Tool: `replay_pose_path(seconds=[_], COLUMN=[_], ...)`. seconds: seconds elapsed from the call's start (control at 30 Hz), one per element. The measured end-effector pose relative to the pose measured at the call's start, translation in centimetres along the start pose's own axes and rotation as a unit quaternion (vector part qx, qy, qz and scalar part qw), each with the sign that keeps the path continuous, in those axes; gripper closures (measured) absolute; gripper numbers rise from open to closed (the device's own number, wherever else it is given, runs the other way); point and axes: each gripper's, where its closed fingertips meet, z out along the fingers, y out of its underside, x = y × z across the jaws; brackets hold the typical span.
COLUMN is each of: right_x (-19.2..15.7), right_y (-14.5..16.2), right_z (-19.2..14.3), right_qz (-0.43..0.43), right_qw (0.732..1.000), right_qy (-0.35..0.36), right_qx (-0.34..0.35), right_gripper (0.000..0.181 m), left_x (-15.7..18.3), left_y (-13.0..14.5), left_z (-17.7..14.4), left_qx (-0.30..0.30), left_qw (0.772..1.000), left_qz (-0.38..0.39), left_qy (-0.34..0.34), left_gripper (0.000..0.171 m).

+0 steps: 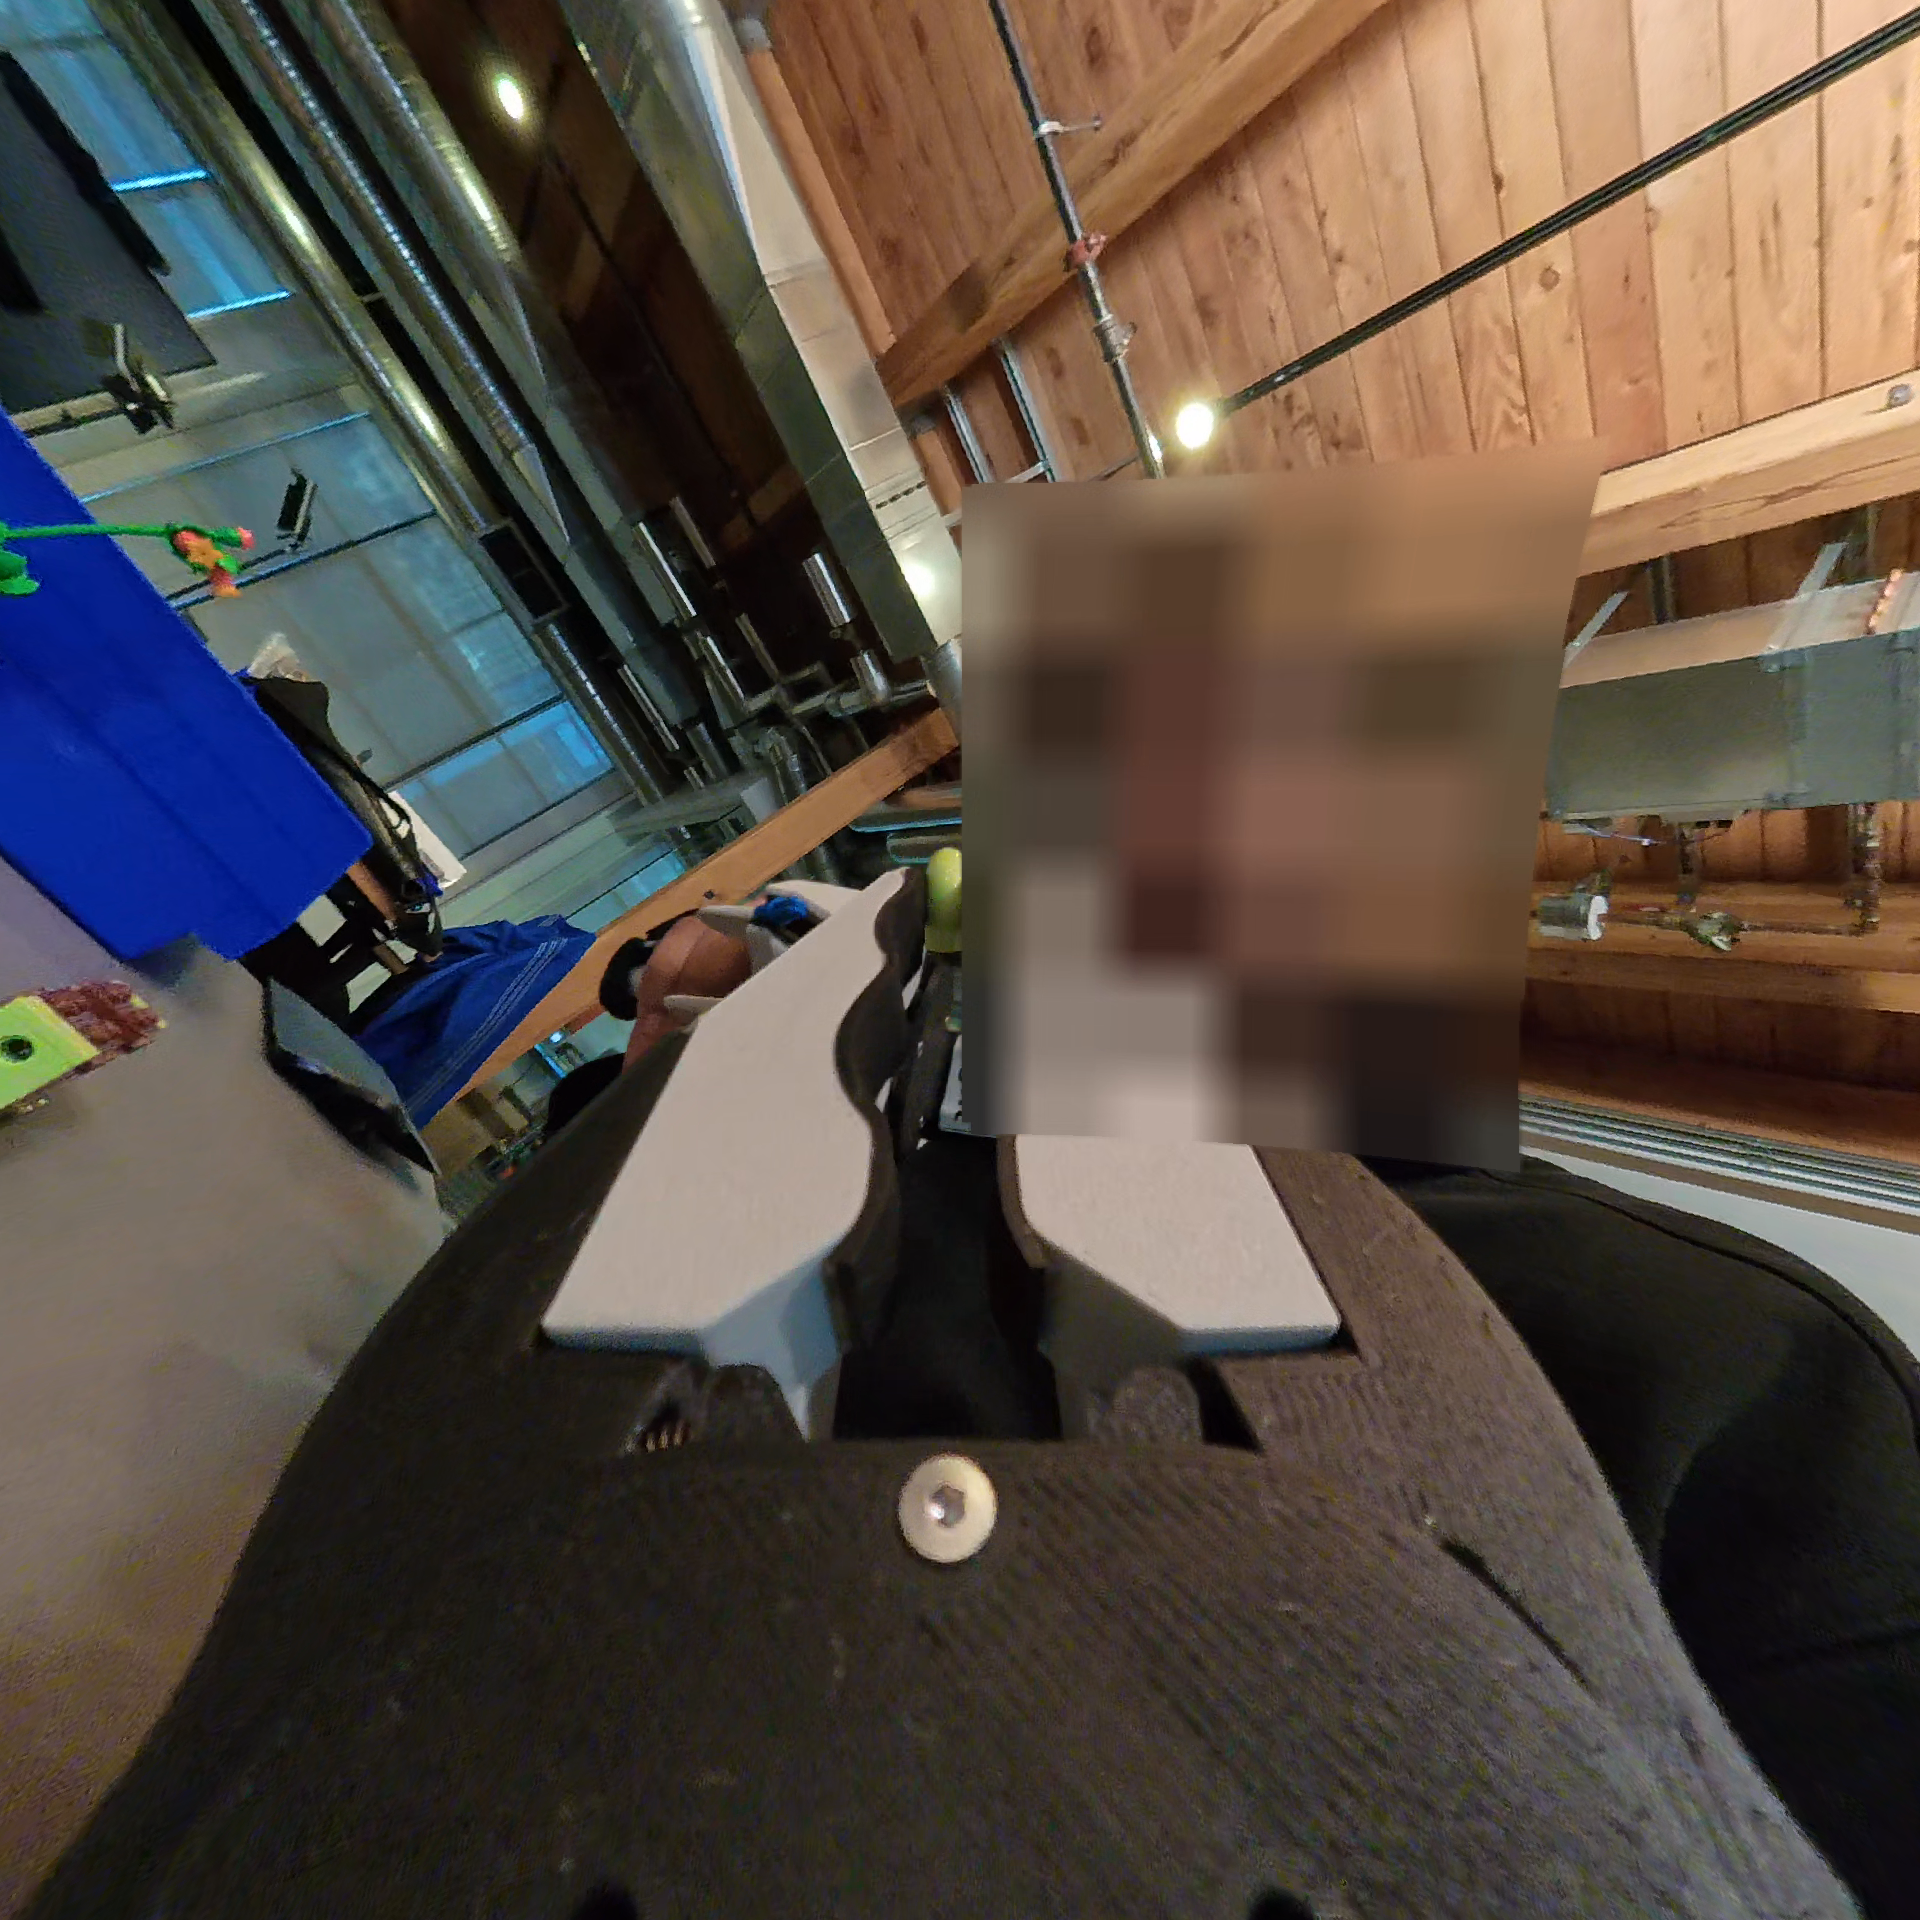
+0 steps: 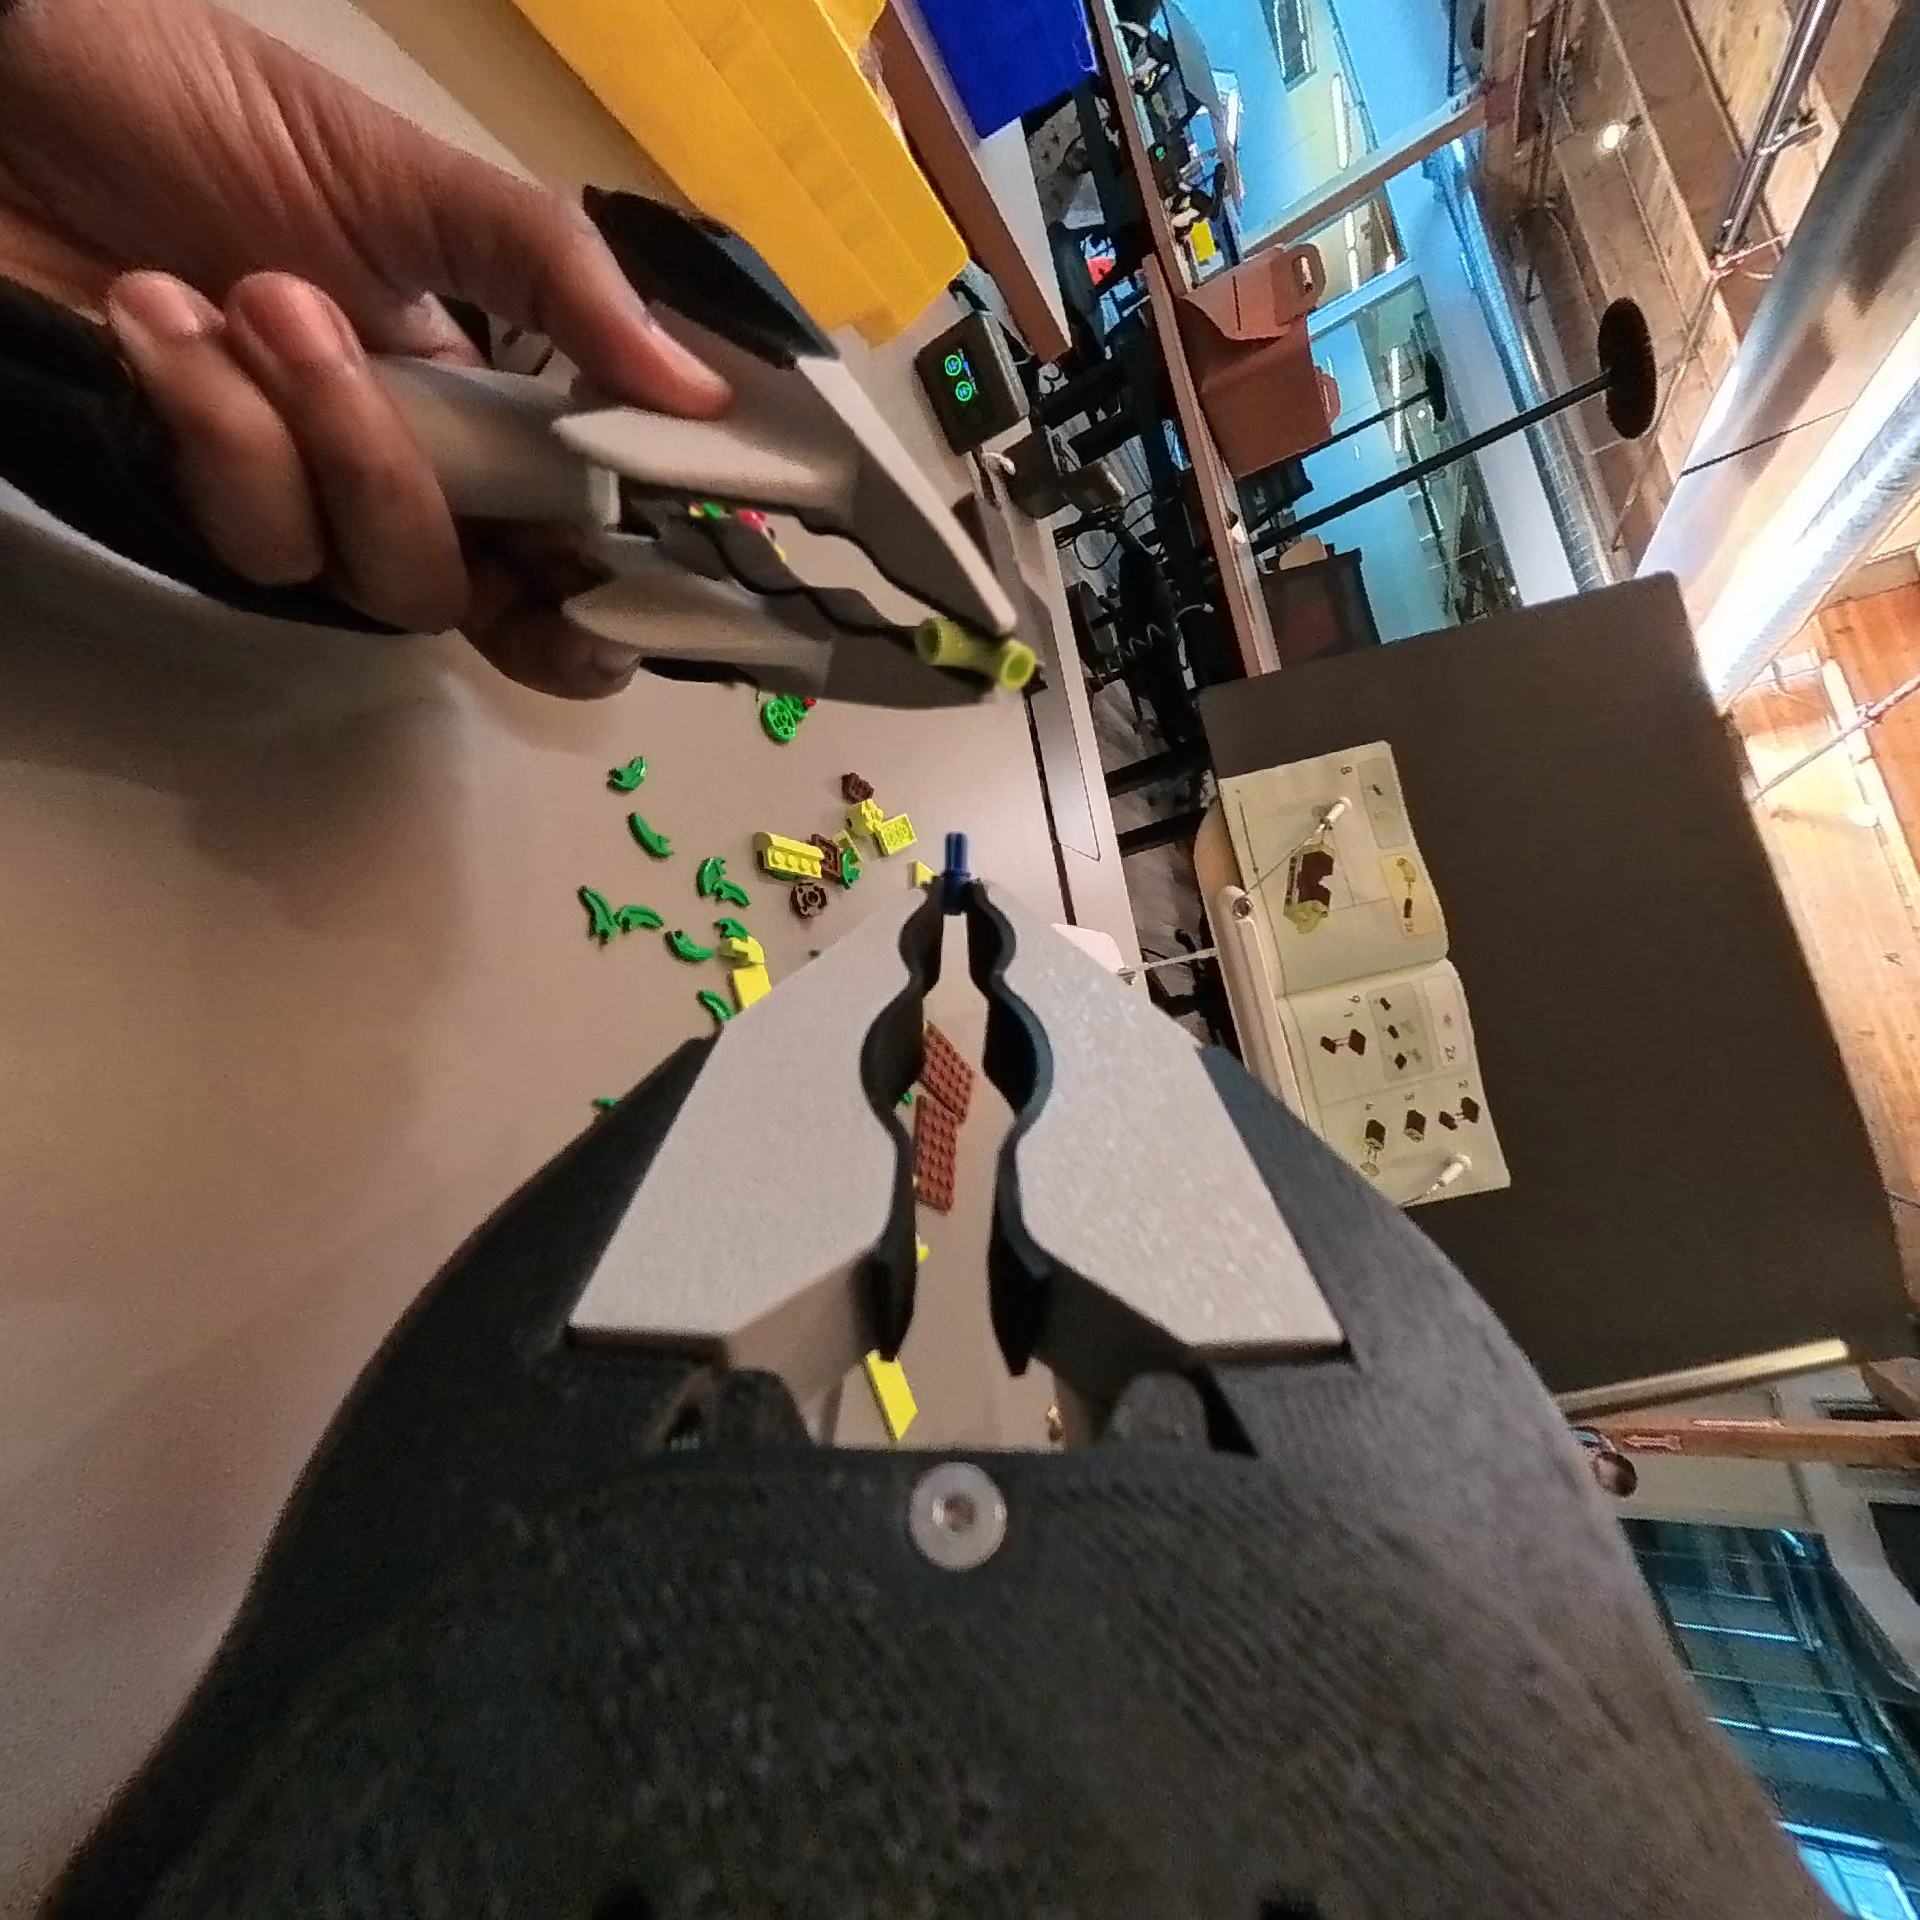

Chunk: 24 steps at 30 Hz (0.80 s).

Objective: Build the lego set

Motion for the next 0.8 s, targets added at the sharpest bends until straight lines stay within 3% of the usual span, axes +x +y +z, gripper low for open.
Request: replay_pose_path(seconds=[0.03, 0.23, 0.43, 0.6, 0.8], right_x=[0.1, 0.6, 0.4, -0.2, -1.3], right_y=[0.1, 0.2, 0.2, 0.4, 0.3], right_z=[-0.1, -0.4, -0.6, -0.6, -0.9], right_qz=[0.001, 0.003, -0.002, 0.017, 0.131], right_qw=[1.000, 1.000, 1.000, 1.000, 0.984], right_qy=[0.001, 0.010, 0.011, -0.018, -0.120], right_qx=[-0.001, -0.003, -0.003, 0.000, 0.024], right_gripper=[0.179, 0.180, 0.179, 0.180, 0.179], left_x=[-0.2, -0.6, -1.8, -3.3, -4.1], left_y=[0.0, 0.2, 0.7, 1.3, 2.0], left_z=[0.1, 0.4, 0.4, 0.3, -0.4], left_qx=[-0.004, -0.005, -0.030, -0.084, -0.145], left_qw=[1.000, 1.000, 0.993, 0.966, 0.926], left_qz=[0.002, 0.008, 0.047, 0.126, 0.200], left_qy=[-0.006, -0.026, -0.106, -0.211, -0.284], left_gripper=[0.166, 0.166, 0.166, 0.166, 0.166])
